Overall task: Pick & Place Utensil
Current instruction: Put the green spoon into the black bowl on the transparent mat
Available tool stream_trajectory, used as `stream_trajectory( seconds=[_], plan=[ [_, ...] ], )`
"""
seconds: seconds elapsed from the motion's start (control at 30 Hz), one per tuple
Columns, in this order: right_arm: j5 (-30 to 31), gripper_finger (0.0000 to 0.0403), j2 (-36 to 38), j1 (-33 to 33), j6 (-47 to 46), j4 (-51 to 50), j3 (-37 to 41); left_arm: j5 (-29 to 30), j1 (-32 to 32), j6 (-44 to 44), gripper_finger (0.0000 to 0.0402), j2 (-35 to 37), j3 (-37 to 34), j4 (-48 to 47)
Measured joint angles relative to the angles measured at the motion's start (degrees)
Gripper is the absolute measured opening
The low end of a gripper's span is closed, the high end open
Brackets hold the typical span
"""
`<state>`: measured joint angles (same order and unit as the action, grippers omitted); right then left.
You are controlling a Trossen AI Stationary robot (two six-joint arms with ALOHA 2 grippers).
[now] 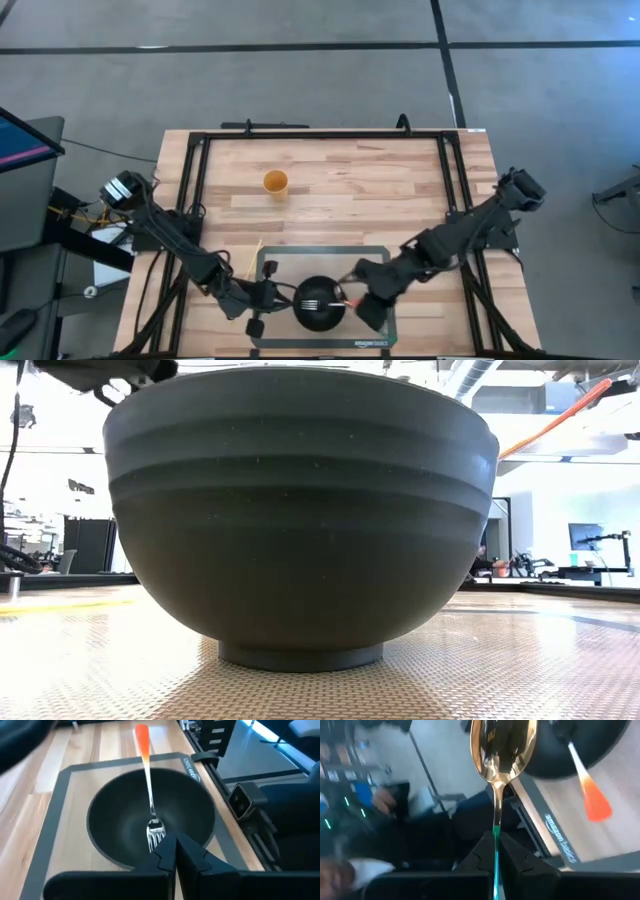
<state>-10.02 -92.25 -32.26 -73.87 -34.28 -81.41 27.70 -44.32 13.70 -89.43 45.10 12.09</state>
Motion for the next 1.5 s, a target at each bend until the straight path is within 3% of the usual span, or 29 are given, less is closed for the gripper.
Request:
stream_trajectory(
  seconds=[0.17,0.5,0.73,1.23,1.5],
  plan=[
    [-5.8,0.0000,-5.6,2.0,-11.5,5.0,0.0,0.2,0.0,-3.7,0.0004,-1.1,-0.9,3.6],
    [-17.0,0.0000,-18.4,4.6,-23.2,26.9,0.1,-2.9,0.4,-7.5,0.0004,-1.1,-1.0,4.5],
    [-24.4,0.0000,-22.2,6.7,-30.9,27.4,0.2,-3.1,0.4,-7.2,0.0004,-1.1,-3.0,4.7],
    [-32.6,0.0003,-22.2,11.6,-40.1,30.2,0.1,-2.9,0.8,-6.8,0.0004,-1.1,-5.2,8.4],
    [-34.7,0.0003,-22.4,14.7,-34.9,23.5,0.1,-2.9,0.8,-6.8,0.0004,-1.1,-5.5,9.4]
  ],
)
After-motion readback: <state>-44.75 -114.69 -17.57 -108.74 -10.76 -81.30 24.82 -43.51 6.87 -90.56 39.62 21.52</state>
